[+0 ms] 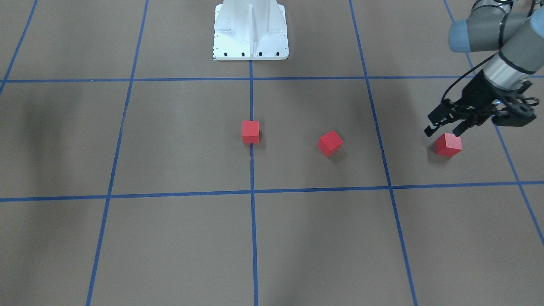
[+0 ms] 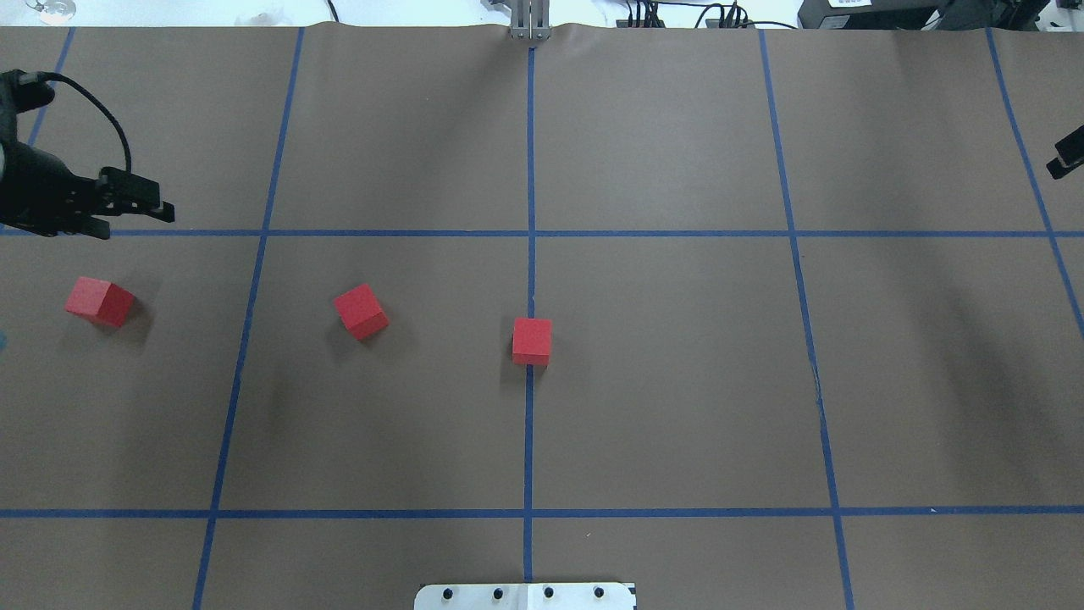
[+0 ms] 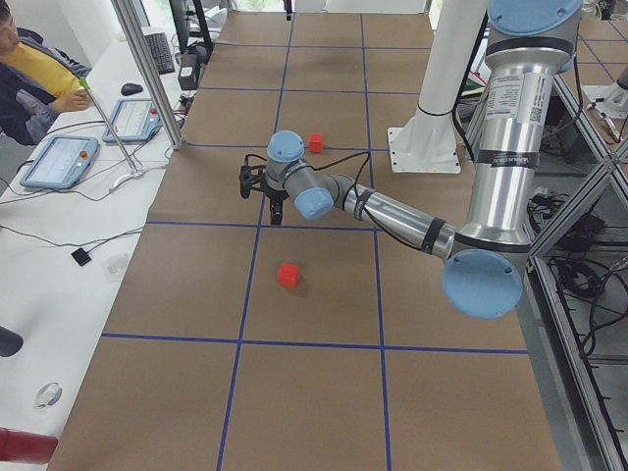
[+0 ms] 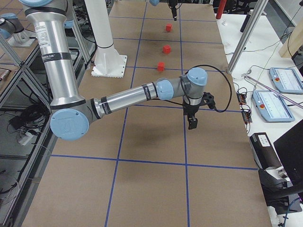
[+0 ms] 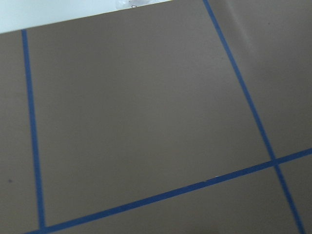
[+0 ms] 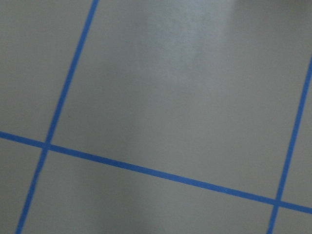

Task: Form red blocks into L shape at center
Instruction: 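Withdraw the right arm while the left arm reaches in, then grasp the red cube left of center with the left gripper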

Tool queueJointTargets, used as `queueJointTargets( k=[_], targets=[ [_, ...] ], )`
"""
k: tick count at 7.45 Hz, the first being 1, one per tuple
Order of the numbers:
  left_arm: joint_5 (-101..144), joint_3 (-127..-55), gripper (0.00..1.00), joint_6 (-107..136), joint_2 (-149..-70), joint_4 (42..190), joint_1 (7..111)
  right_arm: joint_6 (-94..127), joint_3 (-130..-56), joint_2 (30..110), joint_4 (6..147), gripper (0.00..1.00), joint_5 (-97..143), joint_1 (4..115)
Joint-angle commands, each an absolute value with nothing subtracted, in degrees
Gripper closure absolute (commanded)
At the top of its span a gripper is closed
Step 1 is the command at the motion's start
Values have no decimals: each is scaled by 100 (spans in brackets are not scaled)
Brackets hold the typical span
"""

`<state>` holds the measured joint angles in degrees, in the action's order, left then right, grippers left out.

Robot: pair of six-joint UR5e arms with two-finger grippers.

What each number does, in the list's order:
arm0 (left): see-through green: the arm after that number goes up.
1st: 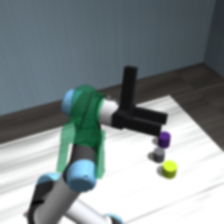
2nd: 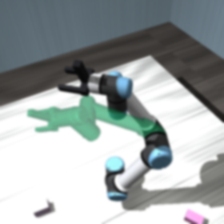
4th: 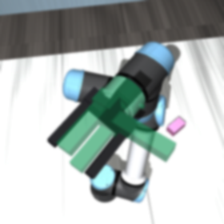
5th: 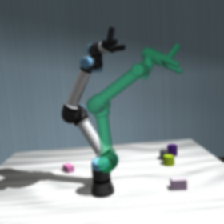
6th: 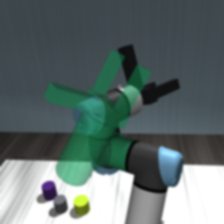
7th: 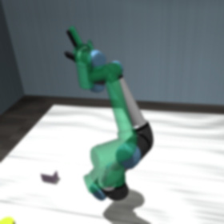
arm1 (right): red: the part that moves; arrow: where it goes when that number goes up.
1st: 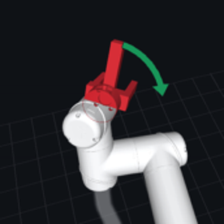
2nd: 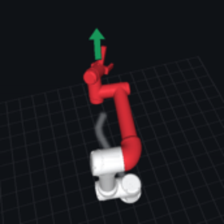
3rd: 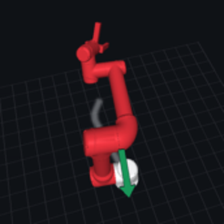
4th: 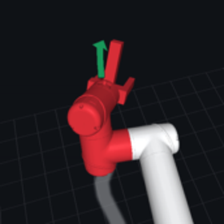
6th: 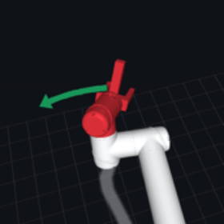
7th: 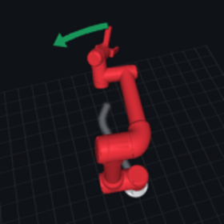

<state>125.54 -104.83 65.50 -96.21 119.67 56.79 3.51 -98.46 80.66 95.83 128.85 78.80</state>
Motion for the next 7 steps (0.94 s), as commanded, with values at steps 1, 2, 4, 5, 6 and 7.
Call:
queueJointTargets(
  k=[1, 2, 4, 5, 6, 7],
  targets=[
    [11817, -10503, 1, 7748, -10357, 11160, 4715, 149, -9791, 8506, 9571, 0, 12815, 7954],
    [11421, -10503, 1, 7909, -10893, 10231, 4319, 149, -9791, 8586, 9571, 0, 12736, 7972],
    [11136, -10407, 1, 8374, -11433, 9652, 3764, 149, -9791, 8613, 9571, 0, 12735, 7972],
    [11101, -10284, 1, 8393, -11478, 9624, 3710, 149, -9791, 8622, 9571, 0, 12735, 7972],
    [11101, -10144, 1, 8402, -11618, 9624, 3692, 149, -9791, 8622, 9571, 0, 12735, 7972],
    [11101, -9942, 1, 8402, -11741, 9624, 3691, 149, -9782, 8622, 9571, 0, 12735, 7972]
  ],
)
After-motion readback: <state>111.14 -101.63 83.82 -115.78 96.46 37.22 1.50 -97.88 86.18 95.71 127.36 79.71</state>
